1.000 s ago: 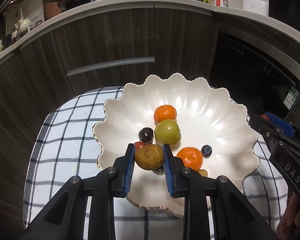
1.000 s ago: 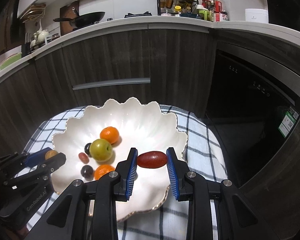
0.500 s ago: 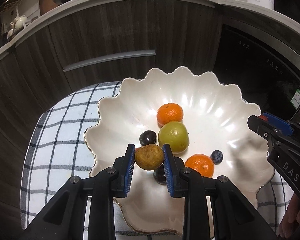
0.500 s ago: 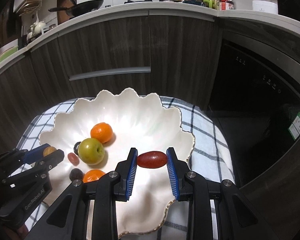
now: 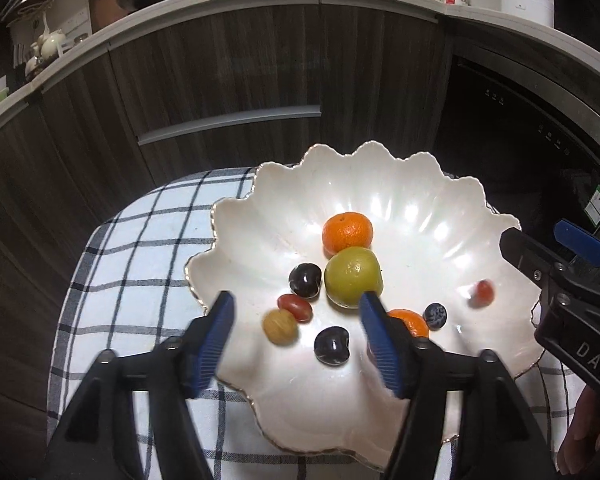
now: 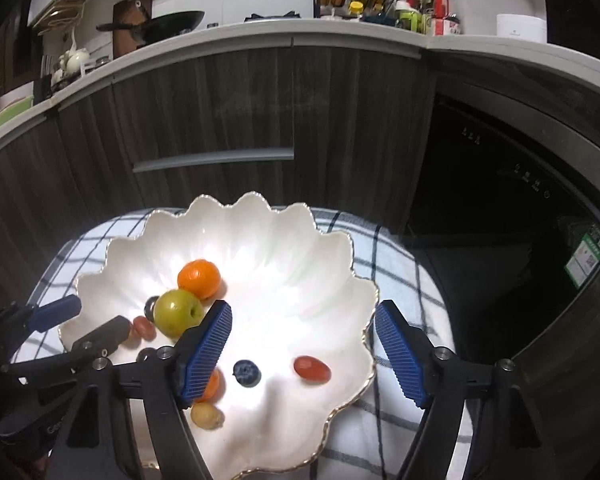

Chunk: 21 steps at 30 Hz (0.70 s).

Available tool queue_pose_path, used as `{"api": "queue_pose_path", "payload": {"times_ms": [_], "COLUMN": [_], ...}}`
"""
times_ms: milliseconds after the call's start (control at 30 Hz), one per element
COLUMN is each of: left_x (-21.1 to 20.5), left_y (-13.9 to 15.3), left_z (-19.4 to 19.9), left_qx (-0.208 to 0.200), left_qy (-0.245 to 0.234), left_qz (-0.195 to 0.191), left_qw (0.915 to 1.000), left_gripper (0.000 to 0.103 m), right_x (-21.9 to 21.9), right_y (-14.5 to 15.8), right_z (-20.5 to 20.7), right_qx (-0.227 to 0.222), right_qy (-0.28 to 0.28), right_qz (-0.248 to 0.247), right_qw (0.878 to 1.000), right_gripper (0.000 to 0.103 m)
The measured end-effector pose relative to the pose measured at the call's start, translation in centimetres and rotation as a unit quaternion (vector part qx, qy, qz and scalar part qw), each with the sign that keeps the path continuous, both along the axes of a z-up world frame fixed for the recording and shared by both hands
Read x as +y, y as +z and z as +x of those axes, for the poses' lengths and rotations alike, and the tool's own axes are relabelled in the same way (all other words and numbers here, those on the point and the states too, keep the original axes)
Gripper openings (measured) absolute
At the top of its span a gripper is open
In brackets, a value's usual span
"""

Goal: Organize fruits

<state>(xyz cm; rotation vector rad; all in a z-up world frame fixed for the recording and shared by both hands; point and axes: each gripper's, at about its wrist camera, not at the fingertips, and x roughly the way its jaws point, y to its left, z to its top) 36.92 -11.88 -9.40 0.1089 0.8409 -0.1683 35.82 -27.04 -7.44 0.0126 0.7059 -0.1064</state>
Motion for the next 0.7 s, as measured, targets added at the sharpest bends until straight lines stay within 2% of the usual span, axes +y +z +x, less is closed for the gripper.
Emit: {"api": "queue_pose_path", "payload": {"times_ms": [100, 133, 700], "left_x": [0.2, 0.2, 2.0], "left_y": [0.7, 0.8, 4.4], "left_z": [-0.6, -0.8, -6.1], "left_qx": [-0.013, -0.014, -0.040], "left_qy": [0.010, 0.011, 0.014], "left_qz": [0.004, 0.005, -0.009], "left_qw": [0.9999, 0.9998, 0.9991], "left_gripper": [0.085, 0.086, 0.088], "right_x": [0.0, 0.0, 0.5], "right_y": [0.4, 0.6, 3.7], "right_z": [-0.3, -0.5, -5.9], "right_qx": [-0.003, -0.004, -0.024], "right_qy": [-0.002, -0.002, -0.013], "right_qz": [0.001, 0.000, 0.000], "right_qw": [1.000, 1.000, 1.000], "right_gripper": [0.075, 0.075, 0.075]}}
